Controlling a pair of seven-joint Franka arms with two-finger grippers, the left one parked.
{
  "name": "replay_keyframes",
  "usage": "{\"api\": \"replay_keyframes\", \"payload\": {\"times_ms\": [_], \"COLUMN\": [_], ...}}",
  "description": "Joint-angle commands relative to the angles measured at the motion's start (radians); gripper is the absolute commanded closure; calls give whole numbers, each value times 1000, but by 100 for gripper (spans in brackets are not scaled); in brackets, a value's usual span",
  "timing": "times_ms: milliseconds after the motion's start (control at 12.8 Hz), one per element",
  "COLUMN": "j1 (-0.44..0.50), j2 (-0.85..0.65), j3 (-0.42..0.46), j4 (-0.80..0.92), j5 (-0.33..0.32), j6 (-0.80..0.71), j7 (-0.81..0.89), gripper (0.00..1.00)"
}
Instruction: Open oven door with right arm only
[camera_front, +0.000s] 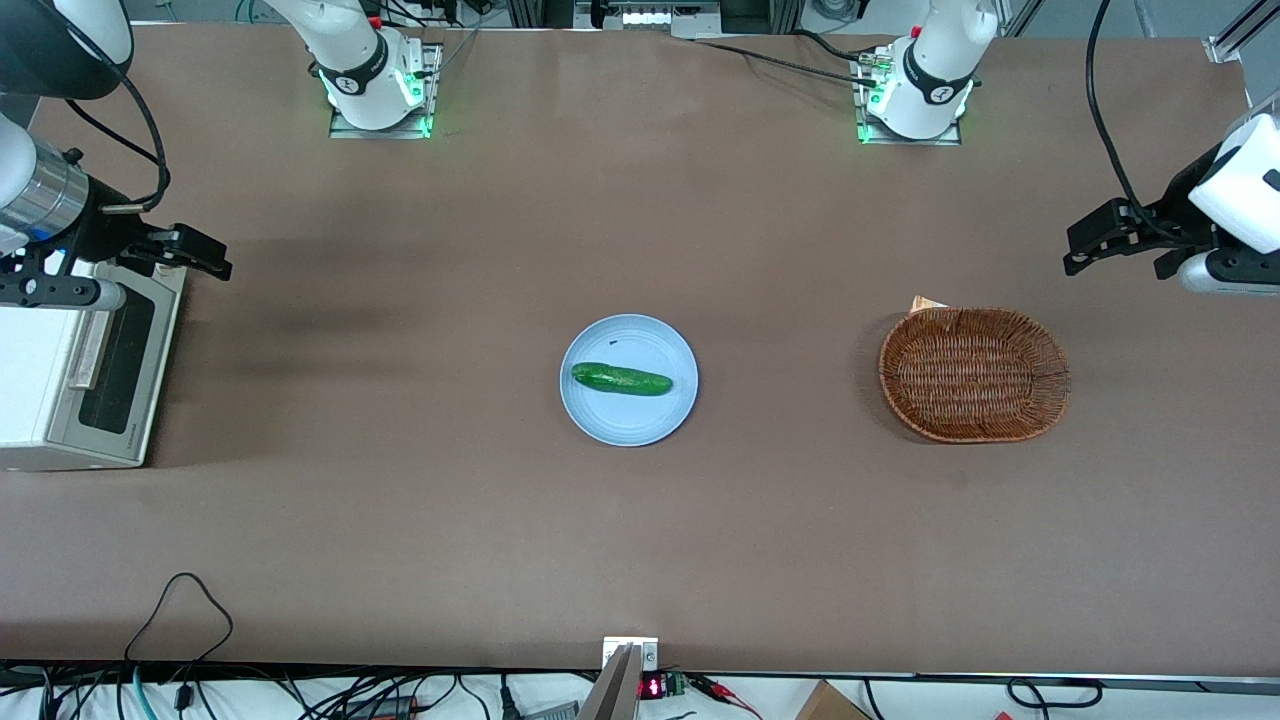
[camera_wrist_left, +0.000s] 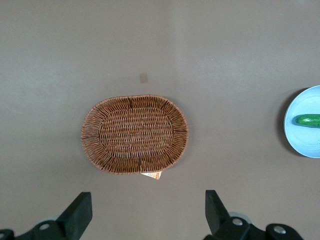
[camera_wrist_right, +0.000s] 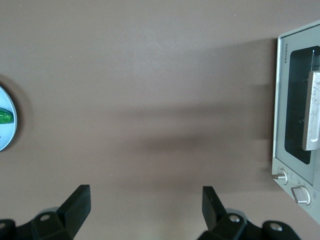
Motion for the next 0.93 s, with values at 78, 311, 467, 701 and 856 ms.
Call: {"api": "replay_keyframes", "payload": {"times_ms": [78, 311, 467, 701, 856], "j1": [-5, -7, -5, -7, -5], "j2": [8, 15, 19, 21, 22], "j3": [5, 5, 5, 7, 7], "j4": [27, 35, 38, 47, 50], "j5": [16, 18, 16, 15, 13], "j6": [-22, -24, -24, -44, -44], "j7": [11, -4, -2, -7, -6], "gripper": [12, 73, 81, 95, 96]}}
